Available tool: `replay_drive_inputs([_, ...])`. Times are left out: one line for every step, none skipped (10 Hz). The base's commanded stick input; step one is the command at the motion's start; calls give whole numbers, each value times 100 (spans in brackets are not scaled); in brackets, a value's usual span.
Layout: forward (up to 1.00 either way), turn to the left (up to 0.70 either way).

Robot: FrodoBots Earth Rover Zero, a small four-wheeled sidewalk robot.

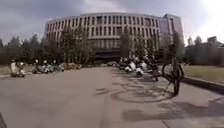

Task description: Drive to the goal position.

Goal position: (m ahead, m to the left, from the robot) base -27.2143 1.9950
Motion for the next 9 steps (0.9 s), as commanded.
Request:
replay_drive_inputs([0,0])
replay_drive_inputs([0,0])
replay_drive_inputs([0,0])
replay_drive_inputs([0,82])
replay_drive_inputs([0,85])
replay_drive_inputs([0,85])
replay_drive_inputs([0,85])
replay_drive_inputs([0,85])
replay_drive_inputs([0,85])
